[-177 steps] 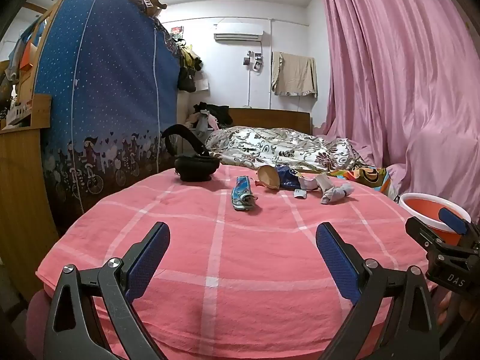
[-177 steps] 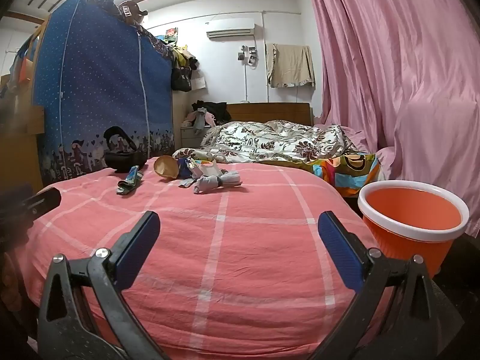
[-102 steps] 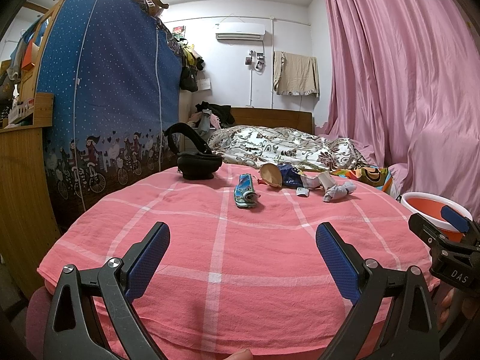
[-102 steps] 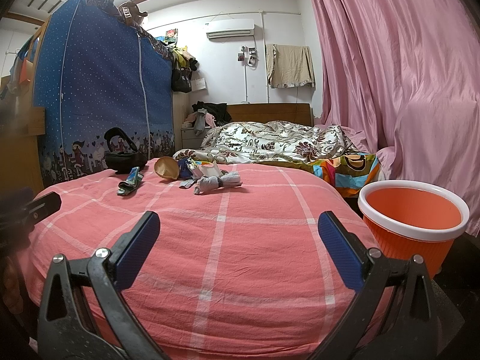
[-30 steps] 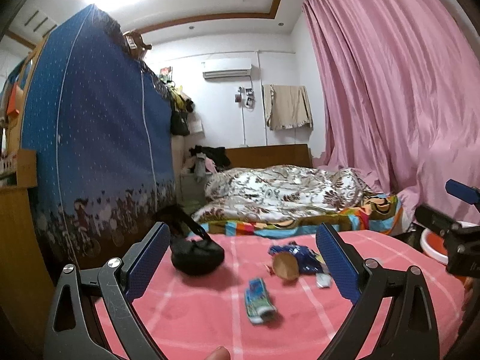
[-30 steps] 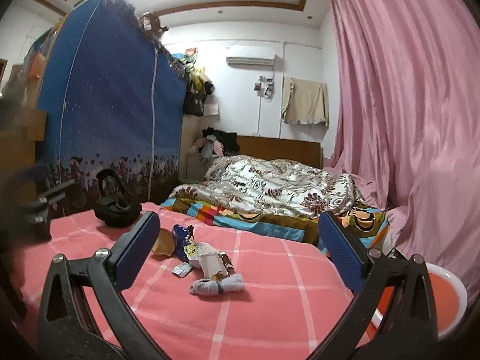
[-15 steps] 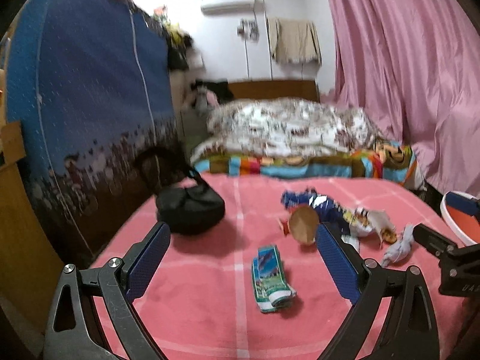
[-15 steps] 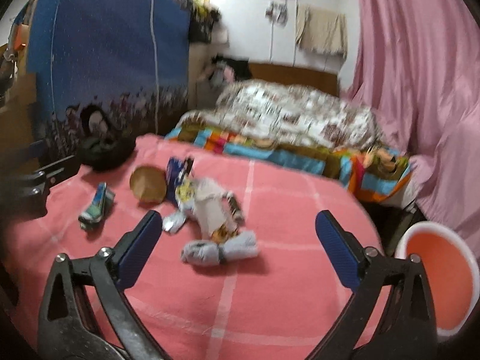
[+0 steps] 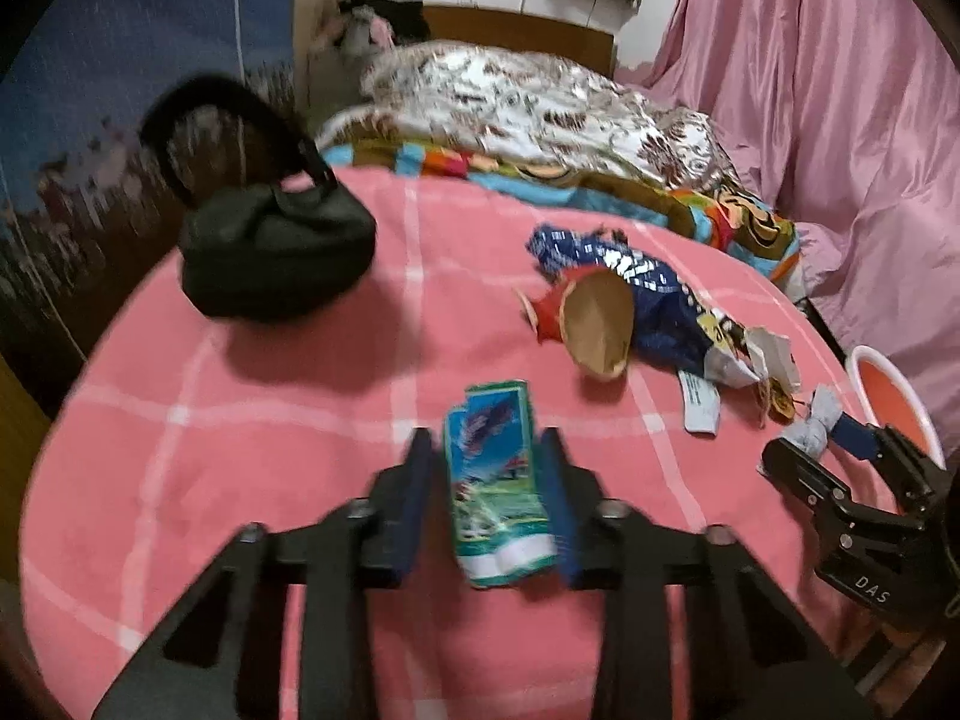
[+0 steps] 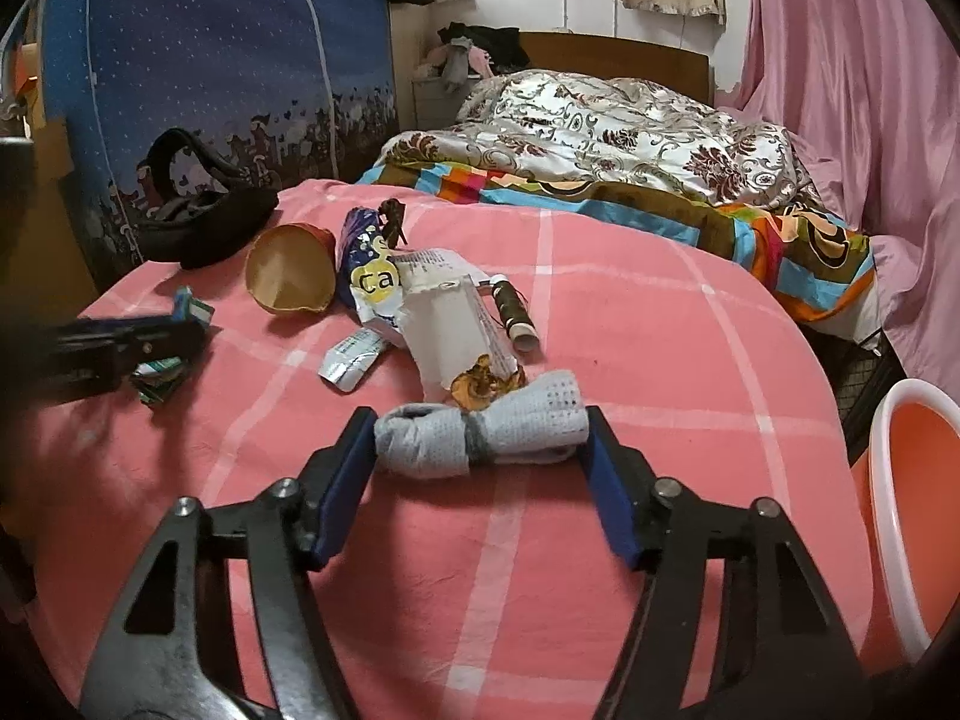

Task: Collect trash
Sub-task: 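Grasp the blue-green carton with the left tool while the right tool grasps the grey cloth, then carry both items over the orange bucket and open both tools to drop them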

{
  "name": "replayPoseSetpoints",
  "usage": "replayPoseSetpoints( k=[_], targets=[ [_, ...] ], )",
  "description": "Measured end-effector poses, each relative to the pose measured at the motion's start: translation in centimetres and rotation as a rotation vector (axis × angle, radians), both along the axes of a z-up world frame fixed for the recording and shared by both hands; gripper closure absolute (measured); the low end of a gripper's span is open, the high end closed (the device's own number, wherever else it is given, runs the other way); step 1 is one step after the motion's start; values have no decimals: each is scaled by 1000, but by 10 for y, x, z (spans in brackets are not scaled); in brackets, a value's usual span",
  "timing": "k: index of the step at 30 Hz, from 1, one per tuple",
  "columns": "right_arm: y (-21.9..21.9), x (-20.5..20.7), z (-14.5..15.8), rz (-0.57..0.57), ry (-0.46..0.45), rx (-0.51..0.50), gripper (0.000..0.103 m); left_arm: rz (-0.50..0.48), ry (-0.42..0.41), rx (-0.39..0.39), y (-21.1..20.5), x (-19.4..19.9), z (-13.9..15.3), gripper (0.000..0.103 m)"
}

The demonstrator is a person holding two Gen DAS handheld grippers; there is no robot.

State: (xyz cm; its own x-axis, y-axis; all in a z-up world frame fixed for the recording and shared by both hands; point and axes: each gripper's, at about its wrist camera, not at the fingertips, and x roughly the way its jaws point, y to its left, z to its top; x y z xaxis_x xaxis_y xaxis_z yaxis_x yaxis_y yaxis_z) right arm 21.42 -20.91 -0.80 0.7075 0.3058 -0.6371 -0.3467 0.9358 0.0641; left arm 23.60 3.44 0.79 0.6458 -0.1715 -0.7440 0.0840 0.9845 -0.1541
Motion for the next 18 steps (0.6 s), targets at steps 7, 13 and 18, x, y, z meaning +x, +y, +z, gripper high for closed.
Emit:
replayPoseSetpoints(
  k=[7, 13, 18],
  targets=[
    [-11, -12, 1, 5, -38, 68, 53, -25, -66, -34, 4, -18, 18, 78],
    [-25, -30, 9, -11, -116, 119, 57, -61, -154, -43, -15, -40, 27, 78],
    [-58, -53, 40, -66, -277, 110, 56, -136, -255, -54, -48, -45, 43, 78]
  ],
)
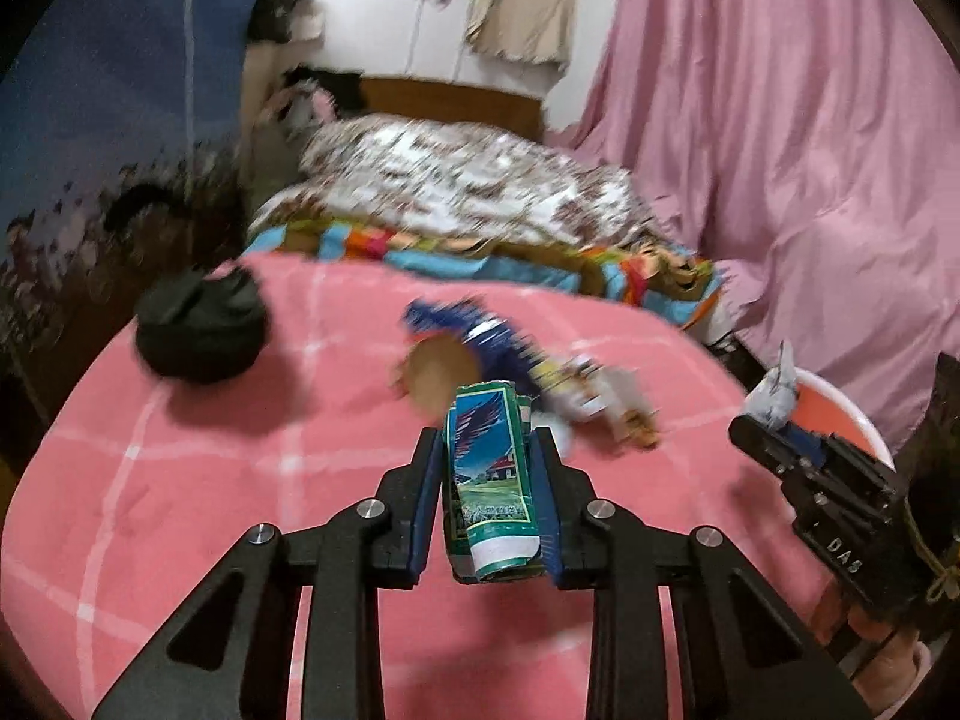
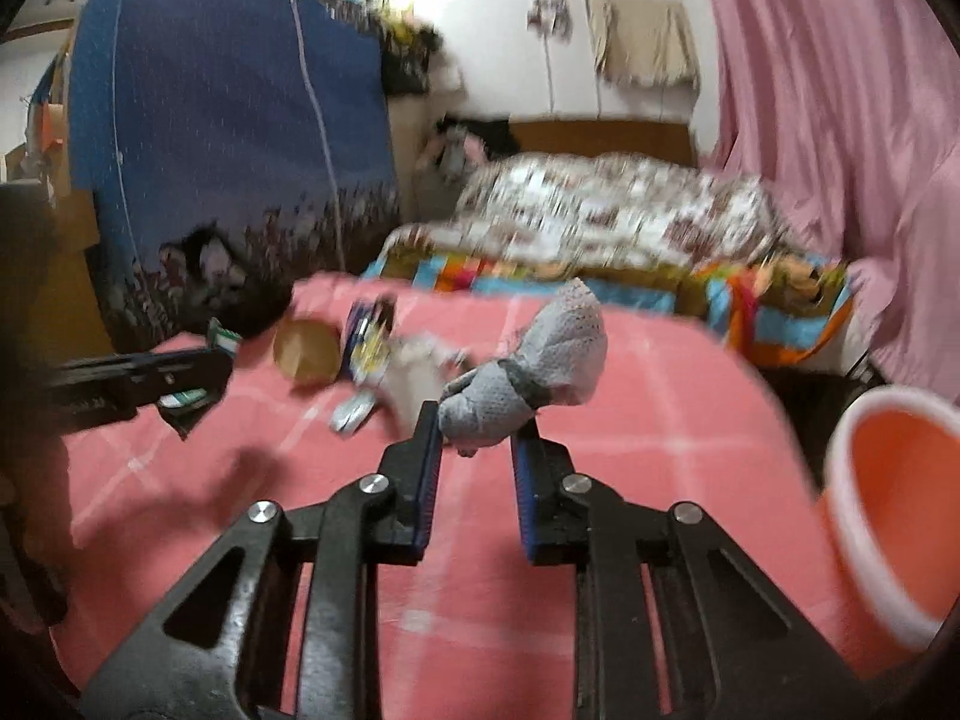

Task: Collect trash
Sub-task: 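Carry both items over the orange bucket and open both tools to drop them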

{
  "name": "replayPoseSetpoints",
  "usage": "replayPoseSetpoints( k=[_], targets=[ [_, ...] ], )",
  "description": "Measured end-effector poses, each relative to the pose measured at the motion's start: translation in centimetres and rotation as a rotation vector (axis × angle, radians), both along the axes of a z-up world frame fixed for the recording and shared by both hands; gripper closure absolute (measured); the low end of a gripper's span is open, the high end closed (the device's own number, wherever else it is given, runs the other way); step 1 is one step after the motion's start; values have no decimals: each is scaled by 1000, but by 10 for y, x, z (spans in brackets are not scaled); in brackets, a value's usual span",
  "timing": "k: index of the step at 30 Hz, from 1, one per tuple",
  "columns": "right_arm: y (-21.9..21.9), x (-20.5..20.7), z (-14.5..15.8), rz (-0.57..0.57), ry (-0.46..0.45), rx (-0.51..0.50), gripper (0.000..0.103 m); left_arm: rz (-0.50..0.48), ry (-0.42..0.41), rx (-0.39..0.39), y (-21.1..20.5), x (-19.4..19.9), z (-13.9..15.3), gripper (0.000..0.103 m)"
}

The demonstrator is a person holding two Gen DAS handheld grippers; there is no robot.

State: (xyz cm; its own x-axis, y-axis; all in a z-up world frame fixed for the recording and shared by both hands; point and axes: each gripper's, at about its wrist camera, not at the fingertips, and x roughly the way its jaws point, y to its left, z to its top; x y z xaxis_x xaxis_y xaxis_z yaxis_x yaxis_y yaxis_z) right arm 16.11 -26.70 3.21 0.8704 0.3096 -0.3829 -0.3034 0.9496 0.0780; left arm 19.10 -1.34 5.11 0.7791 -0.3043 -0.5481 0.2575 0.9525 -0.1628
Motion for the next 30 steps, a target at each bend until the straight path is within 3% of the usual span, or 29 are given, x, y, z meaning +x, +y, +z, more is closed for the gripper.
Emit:
replayPoseSetpoints(
  k=[7, 12, 15, 23, 30],
  targets=[
    [-71, -18, 30, -184, -152, -83, 55, -162, -107, -39, -78, 13, 25, 78],
    [-131, -23, 25, -332, -149, -117, 55, -327, -121, -79, -157, 29, 35, 78],
    [-161, -22, 20, -388, -112, -103, 55, -415, -115, -62, -205, 36, 36, 78],
    [-225, -15, -11, -474, 70, -25, 55, -574, 83, -10, -307, 69, 3, 78],
    [-256, -12, -34, -505, 174, 31, 55, -624, 233, 14, -351, 87, -32, 78]
  ],
)
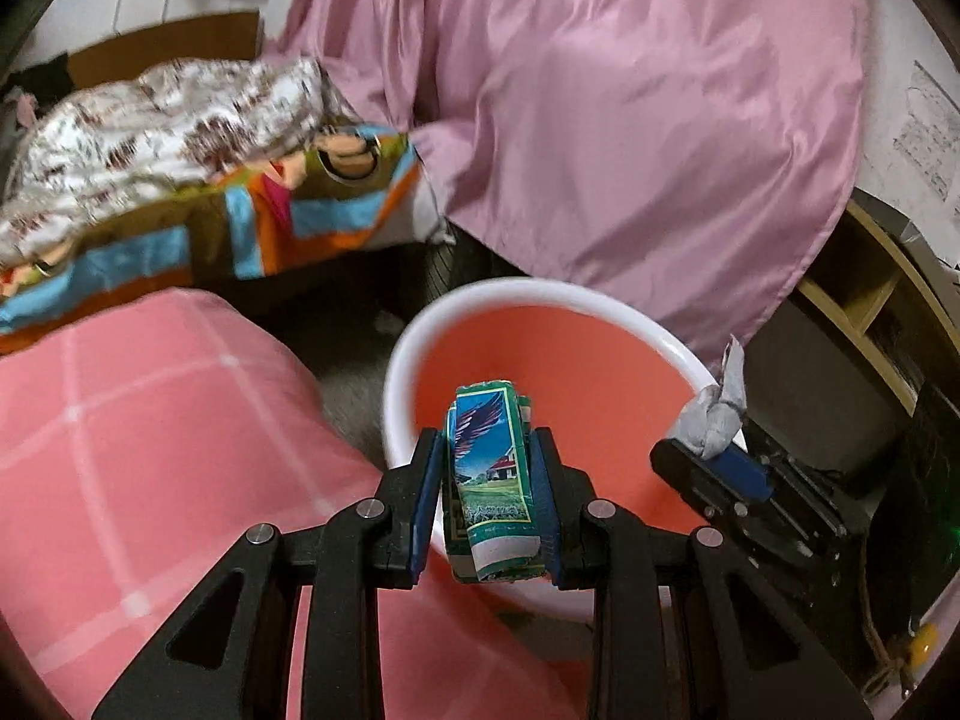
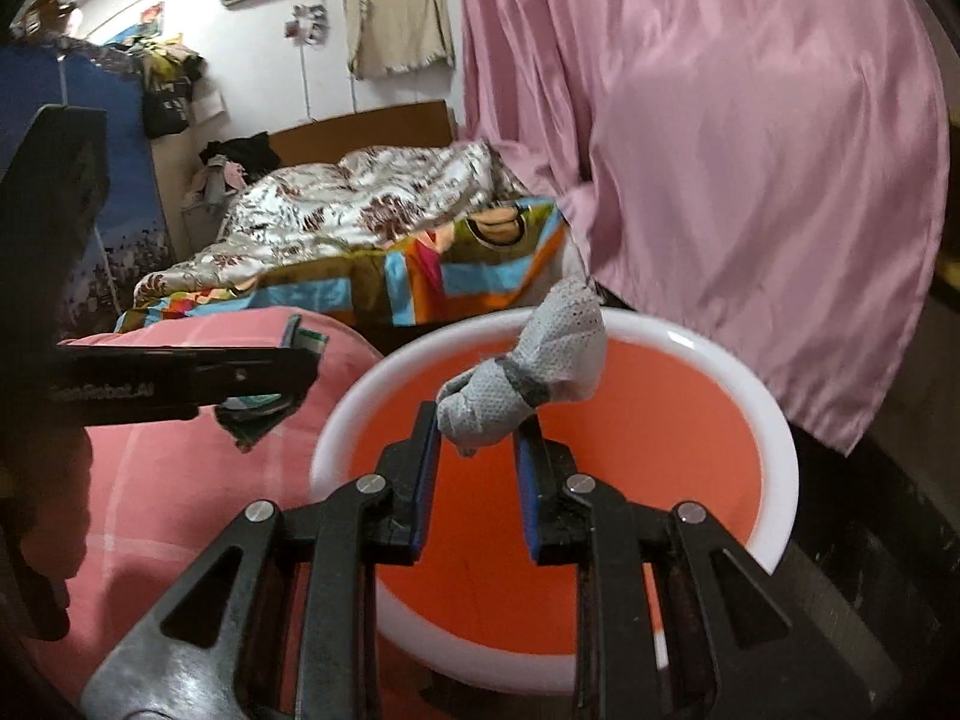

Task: Collect trash
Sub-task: 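Carry both items over the orange bucket and open both tools to drop them, then move both tools back over the trash on the bedspread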

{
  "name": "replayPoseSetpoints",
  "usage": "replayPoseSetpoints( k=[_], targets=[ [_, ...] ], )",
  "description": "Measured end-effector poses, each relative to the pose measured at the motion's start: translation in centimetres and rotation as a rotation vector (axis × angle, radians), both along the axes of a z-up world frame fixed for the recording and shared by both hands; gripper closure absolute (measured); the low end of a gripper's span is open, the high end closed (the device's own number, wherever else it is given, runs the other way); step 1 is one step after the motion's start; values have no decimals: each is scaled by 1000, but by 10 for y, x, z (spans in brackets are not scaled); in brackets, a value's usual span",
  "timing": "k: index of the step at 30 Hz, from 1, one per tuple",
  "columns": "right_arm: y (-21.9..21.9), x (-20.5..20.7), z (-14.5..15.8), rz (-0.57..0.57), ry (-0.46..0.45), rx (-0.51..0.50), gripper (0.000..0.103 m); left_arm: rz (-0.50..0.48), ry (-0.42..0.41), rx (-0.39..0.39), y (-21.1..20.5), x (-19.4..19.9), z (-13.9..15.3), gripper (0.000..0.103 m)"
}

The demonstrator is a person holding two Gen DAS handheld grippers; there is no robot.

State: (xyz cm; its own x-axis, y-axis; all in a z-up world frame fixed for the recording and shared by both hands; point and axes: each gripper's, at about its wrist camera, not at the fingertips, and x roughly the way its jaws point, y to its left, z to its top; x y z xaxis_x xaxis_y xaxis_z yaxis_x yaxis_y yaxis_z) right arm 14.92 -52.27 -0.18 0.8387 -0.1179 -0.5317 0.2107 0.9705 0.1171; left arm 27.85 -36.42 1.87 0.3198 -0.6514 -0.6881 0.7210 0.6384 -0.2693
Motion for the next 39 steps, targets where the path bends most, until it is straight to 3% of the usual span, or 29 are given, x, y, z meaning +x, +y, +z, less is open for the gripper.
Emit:
replayPoseSetpoints(
  k=[7, 13, 15, 28, 37, 39],
  targets=[
    [-16, 0, -13, -30, 62, 26, 49, -2, 81, 23, -15, 10, -18, 77],
    [-22, -2, -15, -49, 75, 27, 32, 0, 119, 43, -18, 14, -25, 70],
    [-23, -4, -15, -57, 72, 28, 27, 3, 116, 37, -18, 13, -24, 65],
    [-22, -11, -2, -119, 16, -1, 6, 84, 18, -16, 8, 6, -3, 61],
    [1, -16, 24, -108, -129, 2, 3, 210, -60, -131, 68, -3, 24, 40],
    [10, -18, 33, -100, -182, 3, 1, 242, -102, -168, 86, -10, 31, 18]
  ],
)
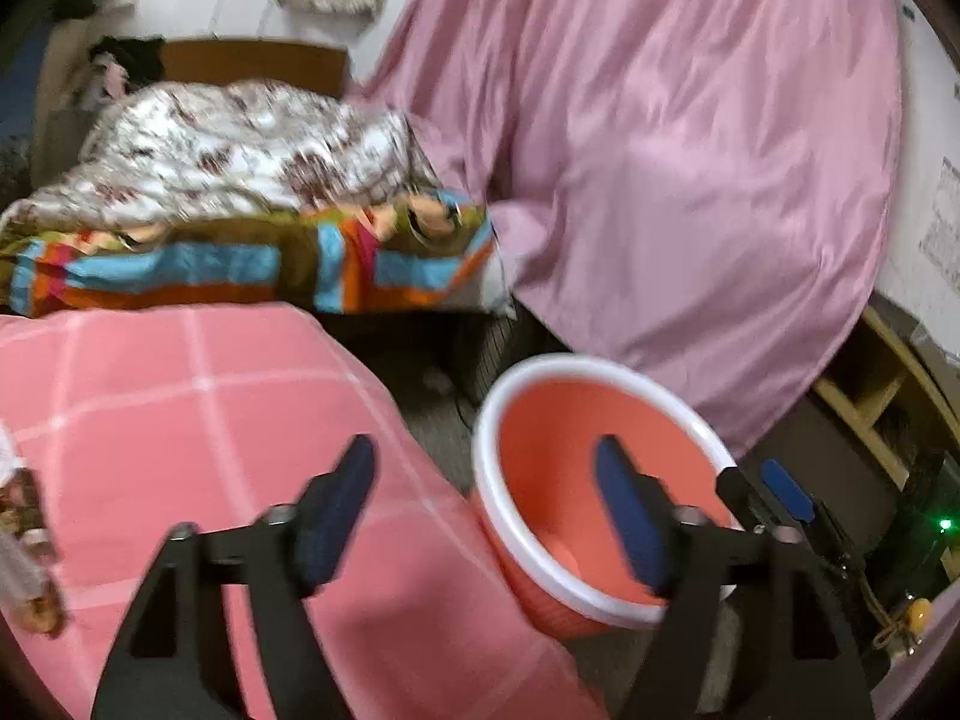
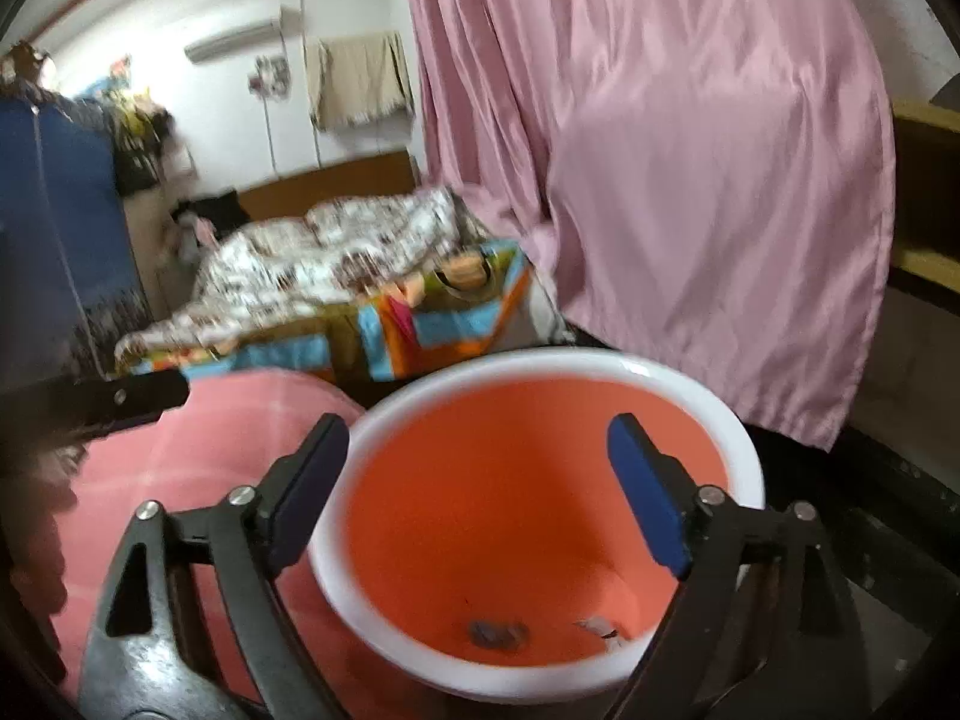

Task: Collect trash
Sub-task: 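Move both tools back over the trash on the bedspread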

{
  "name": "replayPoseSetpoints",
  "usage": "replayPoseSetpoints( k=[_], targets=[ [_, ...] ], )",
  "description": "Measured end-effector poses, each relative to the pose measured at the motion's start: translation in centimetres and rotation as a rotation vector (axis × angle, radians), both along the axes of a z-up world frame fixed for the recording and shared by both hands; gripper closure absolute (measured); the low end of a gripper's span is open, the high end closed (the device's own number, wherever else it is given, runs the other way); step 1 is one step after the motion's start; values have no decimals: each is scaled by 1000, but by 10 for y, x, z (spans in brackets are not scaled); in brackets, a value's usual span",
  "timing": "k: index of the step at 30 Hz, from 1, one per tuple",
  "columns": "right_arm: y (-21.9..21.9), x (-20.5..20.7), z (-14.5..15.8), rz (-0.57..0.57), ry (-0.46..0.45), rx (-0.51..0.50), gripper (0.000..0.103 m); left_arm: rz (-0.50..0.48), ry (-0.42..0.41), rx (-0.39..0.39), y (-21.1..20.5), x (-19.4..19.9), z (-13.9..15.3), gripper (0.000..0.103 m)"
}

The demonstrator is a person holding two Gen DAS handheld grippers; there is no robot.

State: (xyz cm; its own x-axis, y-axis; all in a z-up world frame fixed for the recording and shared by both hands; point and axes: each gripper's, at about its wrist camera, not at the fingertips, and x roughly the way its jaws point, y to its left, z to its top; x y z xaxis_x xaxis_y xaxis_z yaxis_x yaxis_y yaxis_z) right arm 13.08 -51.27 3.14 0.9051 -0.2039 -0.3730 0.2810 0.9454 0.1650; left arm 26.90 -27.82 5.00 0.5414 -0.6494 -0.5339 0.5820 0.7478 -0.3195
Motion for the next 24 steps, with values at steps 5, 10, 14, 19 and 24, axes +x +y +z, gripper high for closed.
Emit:
replayPoseSetpoints(
  k=[5, 10, 14, 19, 24],
  targets=[
    [30, -5, 22, 55, -147, 7, 0, 132, -143, -82, 49, -19, 23, 6],
    [64, -9, 38, 129, -266, 10, 0, 253, -282, -81, 98, -42, 42, 6],
    [93, -10, 48, 198, -348, 18, 0, 369, -400, -40, 137, -68, 51, 6],
    [134, -8, 53, 283, -424, 32, 0, 500, -494, -4, 190, -97, 51, 5],
    [174, -4, 54, 363, -461, -3, 0, 621, -563, 25, 240, -123, 47, 5]
  ],
)
